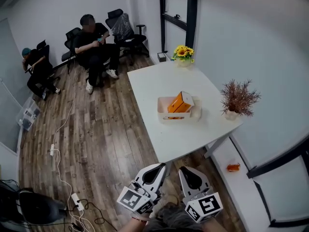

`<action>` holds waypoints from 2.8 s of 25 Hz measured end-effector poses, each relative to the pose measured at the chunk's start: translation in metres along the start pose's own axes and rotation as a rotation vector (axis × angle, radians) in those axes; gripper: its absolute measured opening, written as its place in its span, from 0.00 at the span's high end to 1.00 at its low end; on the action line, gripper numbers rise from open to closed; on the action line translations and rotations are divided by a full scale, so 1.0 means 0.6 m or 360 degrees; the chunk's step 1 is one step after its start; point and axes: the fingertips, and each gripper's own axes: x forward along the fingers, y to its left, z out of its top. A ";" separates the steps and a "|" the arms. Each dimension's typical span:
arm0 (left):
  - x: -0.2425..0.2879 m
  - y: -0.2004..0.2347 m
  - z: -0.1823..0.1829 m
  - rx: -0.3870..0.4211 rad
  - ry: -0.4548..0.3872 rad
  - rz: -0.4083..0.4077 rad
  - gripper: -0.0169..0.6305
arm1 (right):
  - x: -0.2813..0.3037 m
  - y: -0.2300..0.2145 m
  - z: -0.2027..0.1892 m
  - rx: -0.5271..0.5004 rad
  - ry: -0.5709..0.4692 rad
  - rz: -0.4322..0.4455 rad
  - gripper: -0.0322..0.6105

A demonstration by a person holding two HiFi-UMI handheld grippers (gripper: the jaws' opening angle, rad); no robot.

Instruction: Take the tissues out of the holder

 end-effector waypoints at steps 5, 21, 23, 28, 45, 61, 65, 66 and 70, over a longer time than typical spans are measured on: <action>0.045 0.018 0.002 0.0010 0.0005 0.0016 0.96 | 0.033 -0.021 0.009 -0.0007 0.0000 0.0056 0.94; 0.117 0.055 -0.001 0.0055 0.0019 0.0017 0.96 | 0.079 -0.078 0.013 0.0056 0.0000 0.0088 0.94; 0.126 0.063 -0.003 0.0052 0.0022 0.0011 0.96 | 0.089 -0.086 0.010 0.0064 0.0004 0.0078 0.94; 0.146 0.089 -0.007 0.0048 0.0040 -0.0018 0.96 | 0.126 -0.097 0.017 0.0046 0.0013 0.0070 0.94; 0.244 0.191 -0.017 0.0013 0.0081 -0.0095 0.96 | 0.245 -0.181 0.038 0.0019 0.0013 -0.0084 0.94; 0.324 0.269 -0.066 -0.0041 0.0124 -0.0124 0.96 | 0.336 -0.287 0.021 -0.0017 0.0061 -0.0274 0.94; 0.341 0.278 -0.082 -0.0061 0.0128 -0.0132 0.96 | 0.354 -0.305 0.022 -0.0071 0.0061 -0.0303 0.94; 0.344 0.281 -0.086 -0.0067 0.0129 -0.0130 0.96 | 0.357 -0.310 0.022 -0.0091 0.0064 -0.0315 0.94; 0.354 0.291 -0.097 -0.0090 0.0126 -0.0124 0.96 | 0.368 -0.337 0.018 -0.0099 0.0094 -0.0359 0.81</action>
